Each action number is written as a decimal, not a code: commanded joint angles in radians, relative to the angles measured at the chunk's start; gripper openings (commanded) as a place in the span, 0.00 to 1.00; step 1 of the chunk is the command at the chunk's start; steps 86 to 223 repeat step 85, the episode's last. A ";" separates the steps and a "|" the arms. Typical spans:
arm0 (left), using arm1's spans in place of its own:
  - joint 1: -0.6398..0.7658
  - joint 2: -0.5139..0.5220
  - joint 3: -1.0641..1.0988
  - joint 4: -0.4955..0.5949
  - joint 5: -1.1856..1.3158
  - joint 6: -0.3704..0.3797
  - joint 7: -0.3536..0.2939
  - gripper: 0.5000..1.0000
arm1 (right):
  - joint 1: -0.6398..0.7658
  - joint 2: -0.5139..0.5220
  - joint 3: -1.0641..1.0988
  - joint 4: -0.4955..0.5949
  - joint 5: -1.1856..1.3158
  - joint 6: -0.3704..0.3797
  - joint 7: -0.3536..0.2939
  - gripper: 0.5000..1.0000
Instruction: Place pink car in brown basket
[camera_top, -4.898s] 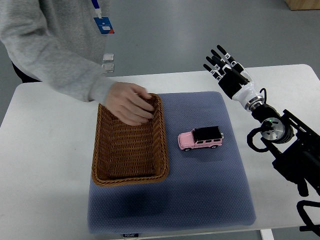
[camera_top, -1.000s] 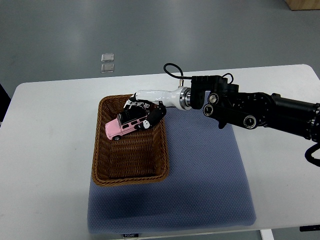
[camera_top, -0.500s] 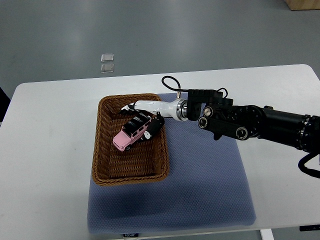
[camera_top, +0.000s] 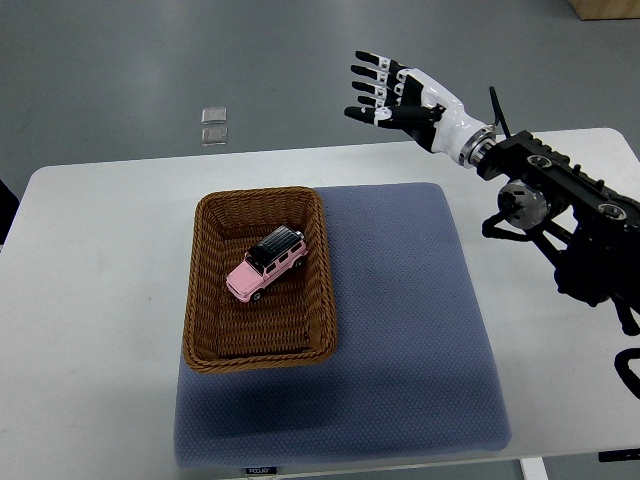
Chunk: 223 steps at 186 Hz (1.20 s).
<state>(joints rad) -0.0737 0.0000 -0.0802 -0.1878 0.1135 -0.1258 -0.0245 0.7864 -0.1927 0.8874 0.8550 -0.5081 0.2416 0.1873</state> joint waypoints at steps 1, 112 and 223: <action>0.000 0.000 0.002 -0.004 0.000 0.000 0.000 1.00 | -0.095 0.010 0.143 -0.002 0.140 0.050 0.000 0.83; 0.000 0.000 0.003 -0.002 0.000 0.000 0.000 1.00 | -0.227 0.010 0.194 -0.050 0.327 0.050 0.001 0.83; 0.000 0.000 0.003 -0.002 0.000 0.000 0.000 1.00 | -0.227 0.010 0.194 -0.050 0.327 0.050 0.001 0.83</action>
